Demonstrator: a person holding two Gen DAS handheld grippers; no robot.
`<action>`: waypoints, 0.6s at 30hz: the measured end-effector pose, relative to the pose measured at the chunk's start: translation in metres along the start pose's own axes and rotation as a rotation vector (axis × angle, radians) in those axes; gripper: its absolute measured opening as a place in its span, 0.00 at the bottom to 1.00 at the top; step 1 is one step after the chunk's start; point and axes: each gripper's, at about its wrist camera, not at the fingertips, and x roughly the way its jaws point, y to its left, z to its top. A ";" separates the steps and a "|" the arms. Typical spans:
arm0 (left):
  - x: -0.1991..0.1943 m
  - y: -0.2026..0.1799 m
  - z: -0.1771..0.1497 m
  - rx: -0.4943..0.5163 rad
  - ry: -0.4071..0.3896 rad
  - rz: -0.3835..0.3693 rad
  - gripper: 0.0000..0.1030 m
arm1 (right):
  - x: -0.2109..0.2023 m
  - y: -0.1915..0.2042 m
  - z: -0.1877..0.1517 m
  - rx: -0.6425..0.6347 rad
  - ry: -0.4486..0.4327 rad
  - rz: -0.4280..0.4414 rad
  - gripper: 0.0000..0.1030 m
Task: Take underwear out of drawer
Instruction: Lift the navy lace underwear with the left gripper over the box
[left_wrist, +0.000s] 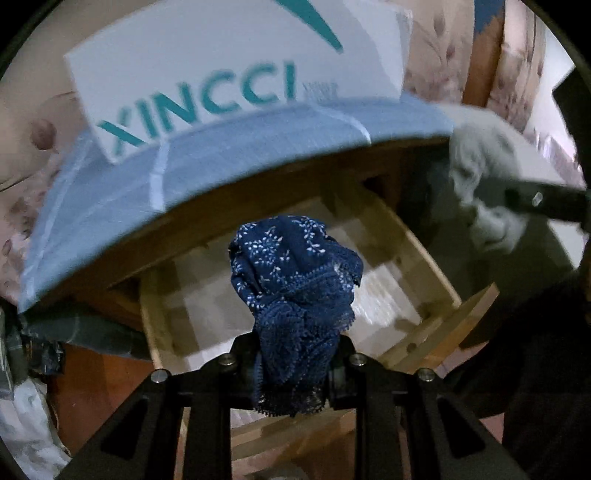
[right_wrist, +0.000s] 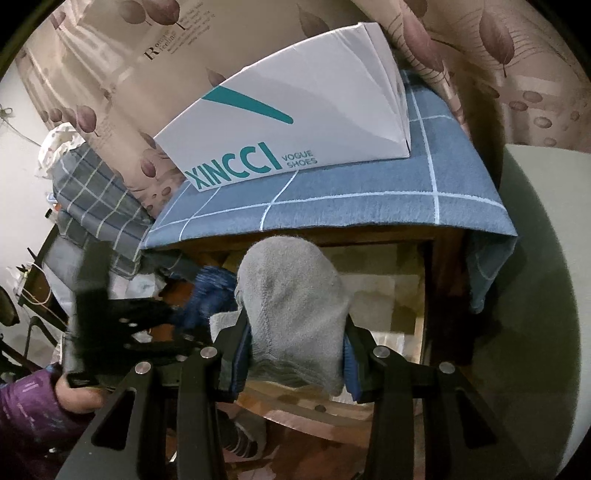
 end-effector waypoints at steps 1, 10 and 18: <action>-0.008 0.002 -0.001 -0.012 -0.020 0.005 0.24 | -0.002 0.002 0.000 -0.006 -0.011 -0.006 0.37; -0.065 0.025 0.000 -0.075 -0.237 0.075 0.24 | -0.049 0.041 -0.012 -0.100 -0.219 0.075 0.37; -0.075 0.035 -0.007 -0.099 -0.295 0.106 0.24 | -0.071 0.076 -0.024 -0.164 -0.304 0.066 0.37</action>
